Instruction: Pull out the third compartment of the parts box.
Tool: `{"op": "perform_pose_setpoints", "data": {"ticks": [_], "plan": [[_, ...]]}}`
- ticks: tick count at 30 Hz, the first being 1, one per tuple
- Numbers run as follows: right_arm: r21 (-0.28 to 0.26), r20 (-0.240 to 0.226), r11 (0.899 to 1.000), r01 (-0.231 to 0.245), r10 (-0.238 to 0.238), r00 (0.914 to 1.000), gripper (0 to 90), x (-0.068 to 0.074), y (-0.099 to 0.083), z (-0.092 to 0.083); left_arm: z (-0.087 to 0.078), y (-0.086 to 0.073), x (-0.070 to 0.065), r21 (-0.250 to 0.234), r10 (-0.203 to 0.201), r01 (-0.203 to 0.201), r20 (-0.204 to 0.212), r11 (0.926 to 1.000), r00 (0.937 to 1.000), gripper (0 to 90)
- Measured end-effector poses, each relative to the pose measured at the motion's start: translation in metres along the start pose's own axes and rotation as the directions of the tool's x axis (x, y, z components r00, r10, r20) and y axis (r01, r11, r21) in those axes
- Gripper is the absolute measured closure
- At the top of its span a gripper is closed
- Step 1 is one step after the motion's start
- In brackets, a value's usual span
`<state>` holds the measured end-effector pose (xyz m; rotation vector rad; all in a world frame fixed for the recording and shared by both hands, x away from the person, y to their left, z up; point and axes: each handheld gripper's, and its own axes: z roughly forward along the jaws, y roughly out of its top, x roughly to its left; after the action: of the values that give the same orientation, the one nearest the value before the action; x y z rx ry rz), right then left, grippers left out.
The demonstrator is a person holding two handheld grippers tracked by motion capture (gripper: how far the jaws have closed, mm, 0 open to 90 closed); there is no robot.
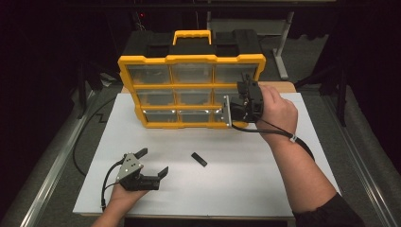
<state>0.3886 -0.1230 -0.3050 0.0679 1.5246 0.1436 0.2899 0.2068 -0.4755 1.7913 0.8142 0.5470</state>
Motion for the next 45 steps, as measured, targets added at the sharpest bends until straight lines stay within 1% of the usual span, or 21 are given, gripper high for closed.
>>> {"op": "perform_pose_setpoints", "data": {"ticks": [2, 7, 11, 12, 13, 15, 19, 26, 29, 31, 35, 40, 42, 45], "plan": [[0.008, -0.003, 1.0, -0.002, 0.002, 1.0, 61.4, -0.001, 0.001, 0.001, 0.0, 0.0, 0.0, 0.002, 0.0, 0.0, 0.002, 1.0, 1.0, 0.3], [0.001, 0.006, 1.0, 0.007, -0.007, 1.0, 63.4, -0.007, 0.005, 0.004, 0.0, 0.0, 0.0, -0.001, -0.002, 0.002, 0.001, 1.0, 1.0, 0.3], [0.003, 0.011, 1.0, 0.022, -0.022, 0.9997, 67.2, -0.015, 0.011, 0.007, -0.001, 0.0, 0.0, 0.0, -0.001, 0.001, 0.002, 1.0, 1.0, 0.3], [-0.003, 0.015, 1.0, 0.025, -0.025, 0.9996, 68.5, -0.015, 0.012, 0.009, -0.001, 0.0, 0.0, 0.0, -0.001, 0.001, 0.002, 1.0, 1.0, 0.3], [-0.003, 0.015, 1.0, 0.025, -0.025, 0.9996, 68.5, -0.015, 0.012, 0.009, -0.001, 0.0, 0.0, 0.0, -0.001, 0.001, 0.002, 1.0, 1.0, 0.3], [-0.001, 0.012, 0.999, 0.036, -0.036, 0.9993, 71.3, -0.017, 0.016, 0.011, -0.001, 0.0, 0.0, -0.001, -0.001, 0.001, 0.001, 1.0, 1.0, 0.3], [0.005, 0.006, 0.999, 0.054, -0.054, 0.9985, 73.1, -0.017, 0.019, 0.015, -0.002, 0.0, 0.0, -0.004, -0.004, 0.004, -0.001, 1.0, 1.0, 0.3], [0.023, -0.006, 0.998, 0.058, -0.058, 0.9983, 77.1, -0.017, 0.02, 0.02, -0.002, 0.0, 0.001, -0.003, -0.004, 0.004, -0.001, 1.0, 1.0, 0.3], [0.028, -0.008, 0.997, 0.072, -0.072, 0.9974, 77.5, -0.016, 0.021, 0.021, -0.002, 0.0, 0.001, -0.003, -0.004, 0.004, -0.002, 1.0, 1.0, 0.3], [0.032, -0.007, 0.997, 0.071, -0.071, 0.9974, 77.6, -0.015, 0.021, 0.022, -0.002, 0.0, 0.001, -0.004, -0.003, 0.003, -0.002, 1.0, 1.0, 0.3], [0.04, 0.005, 0.996, 0.084, -0.084, 0.9964, 78.9, -0.013, 0.023, 0.023, -0.002, 0.0, 0.001, -0.004, -0.004, 0.004, -0.003, 1.0, 1.0, 0.3], [0.053, 0.026, 0.995, 0.086, -0.088, 0.9958, 81.8, -0.011, 0.025, 0.024, -0.002, 0.0, 0.001, -0.004, -0.004, 0.004, -0.005, 1.0, 1.0, 0.3], [0.061, 0.033, 0.993, 0.096, -0.099, 0.9946, 81.9, -0.01, 0.025, 0.024, -0.002, 0.0, 0.001, -0.004, -0.005, 0.005, -0.005, 1.0, 1.0, 0.3], [0.065, 0.038, 0.993, 0.096, -0.099, 0.9944, 81.9, -0.009, 0.026, 0.024, -0.002, 0.0, 0.001, -0.005, -0.006, 0.006, -0.007, 1.0, 1.0, 0.3]]}}
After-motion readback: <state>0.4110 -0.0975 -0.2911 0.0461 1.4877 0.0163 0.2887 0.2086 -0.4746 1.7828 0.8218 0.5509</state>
